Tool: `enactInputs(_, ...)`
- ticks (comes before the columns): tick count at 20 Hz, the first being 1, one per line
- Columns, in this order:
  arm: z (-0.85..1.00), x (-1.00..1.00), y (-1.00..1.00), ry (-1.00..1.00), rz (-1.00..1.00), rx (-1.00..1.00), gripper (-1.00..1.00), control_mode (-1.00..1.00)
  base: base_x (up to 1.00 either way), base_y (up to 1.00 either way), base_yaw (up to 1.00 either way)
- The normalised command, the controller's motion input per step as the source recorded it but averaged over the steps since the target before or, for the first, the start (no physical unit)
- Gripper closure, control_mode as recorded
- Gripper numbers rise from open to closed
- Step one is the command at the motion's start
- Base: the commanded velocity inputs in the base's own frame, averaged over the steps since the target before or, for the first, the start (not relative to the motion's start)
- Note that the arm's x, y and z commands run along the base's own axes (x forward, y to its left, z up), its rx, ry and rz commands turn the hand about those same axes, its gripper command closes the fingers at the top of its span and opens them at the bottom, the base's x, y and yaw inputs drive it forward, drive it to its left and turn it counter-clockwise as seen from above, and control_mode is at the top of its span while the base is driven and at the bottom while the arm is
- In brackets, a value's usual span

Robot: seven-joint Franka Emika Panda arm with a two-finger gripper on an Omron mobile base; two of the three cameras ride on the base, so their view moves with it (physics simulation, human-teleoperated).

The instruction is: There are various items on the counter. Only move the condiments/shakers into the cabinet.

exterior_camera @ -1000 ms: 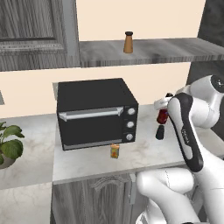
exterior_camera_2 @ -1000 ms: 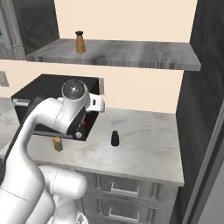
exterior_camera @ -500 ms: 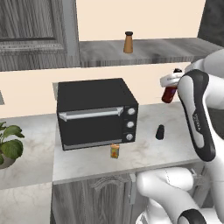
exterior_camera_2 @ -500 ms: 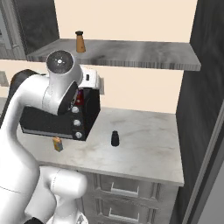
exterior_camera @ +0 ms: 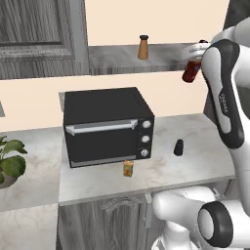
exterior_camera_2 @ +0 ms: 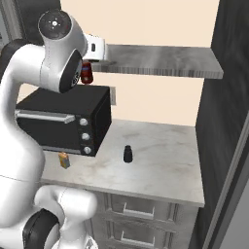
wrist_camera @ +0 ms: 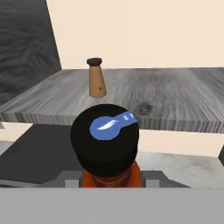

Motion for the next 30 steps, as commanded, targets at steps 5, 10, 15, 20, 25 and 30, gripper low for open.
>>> enactInputs(5, 0.56, 0.58, -0.01, -0.06, -0.03, 0.0, 1.0, -1.0, 0.0, 0.0, 0.0)
enactInputs(10, 0.04, 0.77, -0.04, 0.0, -0.02, 0.0, 1.0, -1.0, 0.0, 0.0, 0.0)
enactInputs(15, 0.0, 0.5, -0.07, 0.0, -0.01, 0.0, 1.0, -1.0, 0.0, 0.0, 0.0)
enactInputs(20, -0.18, 0.36, -0.03, 0.0, 0.0, 0.0, 1.0, -1.0, 0.0, 0.0, 0.0)
enactInputs(25, -0.33, 0.46, 0.0, 0.0, 0.0, 0.0, 1.0, -1.0, 0.0, 0.0, 0.0)
enactInputs(30, -0.09, 0.47, 0.0, 0.0, 0.0, 0.0, 1.0, -1.0, 0.0, 0.0, 0.0)
